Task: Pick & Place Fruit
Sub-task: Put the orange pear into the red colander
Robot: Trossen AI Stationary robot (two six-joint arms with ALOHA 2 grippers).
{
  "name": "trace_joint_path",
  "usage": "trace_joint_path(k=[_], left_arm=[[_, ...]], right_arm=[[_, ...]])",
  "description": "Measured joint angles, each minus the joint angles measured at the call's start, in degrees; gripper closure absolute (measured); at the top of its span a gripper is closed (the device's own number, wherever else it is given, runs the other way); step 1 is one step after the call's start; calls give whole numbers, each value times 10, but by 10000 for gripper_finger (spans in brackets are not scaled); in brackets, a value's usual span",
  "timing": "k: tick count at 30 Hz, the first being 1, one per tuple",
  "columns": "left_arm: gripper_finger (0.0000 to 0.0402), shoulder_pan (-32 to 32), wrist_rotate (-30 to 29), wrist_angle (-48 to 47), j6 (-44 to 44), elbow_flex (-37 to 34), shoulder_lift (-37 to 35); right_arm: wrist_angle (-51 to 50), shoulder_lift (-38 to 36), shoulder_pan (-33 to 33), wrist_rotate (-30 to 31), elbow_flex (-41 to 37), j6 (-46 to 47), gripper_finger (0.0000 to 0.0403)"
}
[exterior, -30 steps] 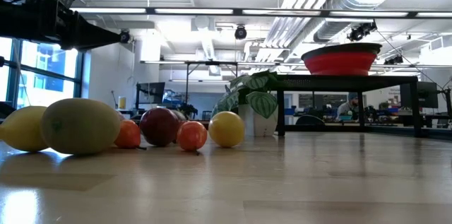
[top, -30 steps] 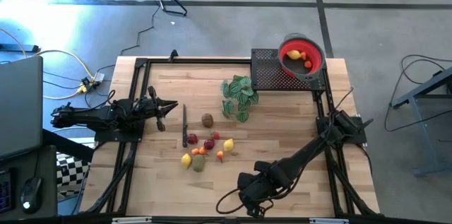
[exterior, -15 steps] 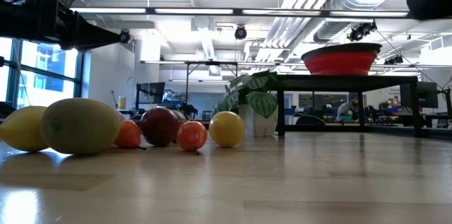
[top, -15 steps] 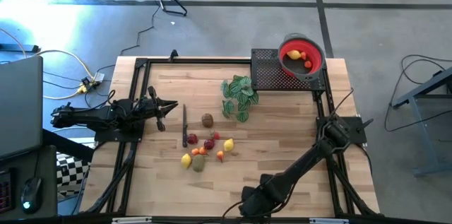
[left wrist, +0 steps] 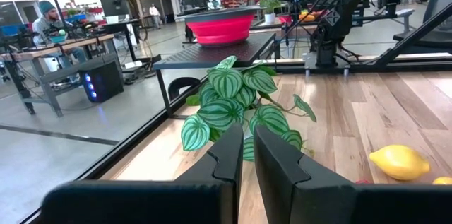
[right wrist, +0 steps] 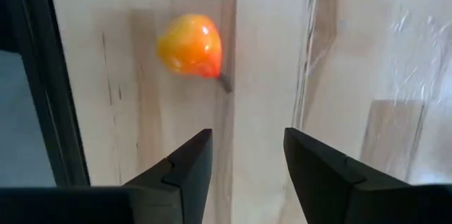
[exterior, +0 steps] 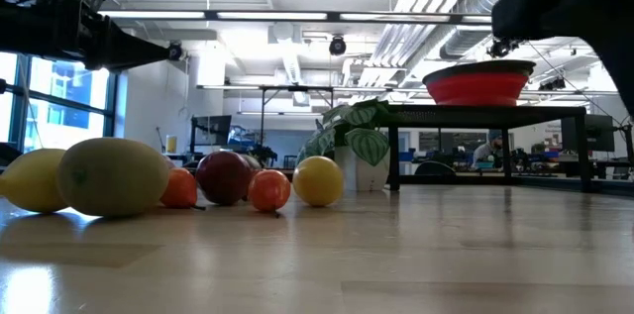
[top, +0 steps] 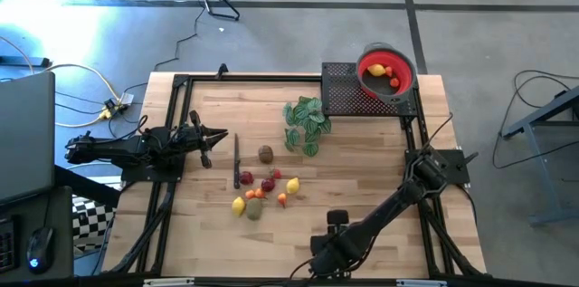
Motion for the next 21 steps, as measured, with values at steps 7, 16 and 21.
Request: trace_joint_path(k=[7, 16, 21], left_arm=[[368, 0, 0, 0, 0, 0, 0], [368, 0, 0, 0, 0, 0, 0], [368, 0, 0, 0, 0, 0, 0]], right_arm=[[59, -1, -1, 2, -24, -23, 236], [124, -1, -1, -2, -70, -31, 236], [156, -2, -1, 0, -86, -31, 236]])
